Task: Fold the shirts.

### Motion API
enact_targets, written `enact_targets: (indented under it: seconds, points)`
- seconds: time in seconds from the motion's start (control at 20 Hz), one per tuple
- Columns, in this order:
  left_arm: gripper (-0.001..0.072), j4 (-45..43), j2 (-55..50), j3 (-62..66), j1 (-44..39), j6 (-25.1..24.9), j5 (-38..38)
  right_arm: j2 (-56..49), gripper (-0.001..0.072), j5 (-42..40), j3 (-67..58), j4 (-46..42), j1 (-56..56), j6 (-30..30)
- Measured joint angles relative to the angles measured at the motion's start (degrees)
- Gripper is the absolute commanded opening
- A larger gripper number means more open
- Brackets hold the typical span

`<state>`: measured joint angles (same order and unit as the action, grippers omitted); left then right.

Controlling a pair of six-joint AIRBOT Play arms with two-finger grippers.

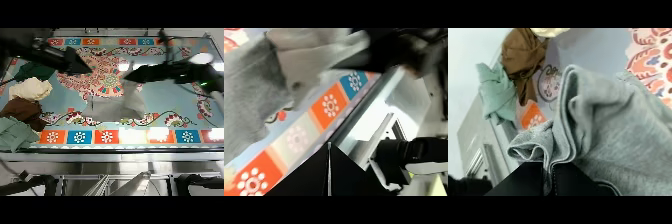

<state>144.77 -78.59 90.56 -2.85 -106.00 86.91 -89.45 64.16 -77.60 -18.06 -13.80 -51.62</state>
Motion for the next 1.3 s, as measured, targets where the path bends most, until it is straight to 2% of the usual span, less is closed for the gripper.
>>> enact_targets:
  seconds: [0.1,0.2,0.35,0.45,0.55,0.6,0.65,0.7,0.8,0.95,1.1,1.3]
  points:
    - [0.0015,-0.5,6.5,-7.0,4.5,-1.8,0.1,-4.8,0.0334,-7.1,-0.6,1.7,-7.2,0.0]
    - [0.0015,-0.5,11.9,-13.3,7.9,-3.1,-0.6,-9.1,0.0308,-10.6,-1.2,4.4,-11.9,0.4]
    - [0.0015,-0.7,18.6,-21.4,11.1,-4.5,-1.4,-11.4,0.0291,-9.1,-1.7,5.1,-12.6,0.7]
    - [0.0015,-0.7,22.4,-25.8,12.6,-5.1,-2.2,-9.8,0.0291,-5.6,-1.8,2.9,-9.2,-1.1]
    - [0.0015,-0.7,25.8,-29.3,13.8,-5.6,-2.5,-6.4,0.0308,-2.6,-1.9,-3.6,-3.9,-5.3]
    - [0.0015,-0.7,27.2,-30.7,14.2,-5.6,-2.5,-4.7,0.0469,-1.4,-1.8,-8.3,-1.3,-8.2]
    - [0.0015,-0.7,28.6,-32.1,14.6,-5.7,-2.5,-3.1,0.0678,-0.2,-1.4,-13.7,1.5,-11.6]
    - [0.0015,-0.7,30.0,-33.4,14.8,-5.7,-2.5,-1.6,0.0707,0.7,-0.7,-19.1,4.3,-15.2]
    - [0.0015,-0.7,32.4,-35.1,15.1,-5.9,-2.2,0.0,0.0707,2.2,1.8,-26.9,9.2,-20.8]
    - [0.0015,-0.7,35.2,-36.5,15.4,-5.9,-1.7,-0.2,0.0707,2.6,7.3,-32.2,13.9,-25.6]
    - [0.0015,-0.6,36.9,-36.9,15.4,-5.5,-1.4,-2.9,0.0706,0.9,11.8,-31.0,14.4,-27.3]
    - [0.0015,-0.5,37.6,-37.1,15.4,-3.9,-1.3,-7.3,0.0705,-1.5,13.9,-23.5,11.3,-26.6]
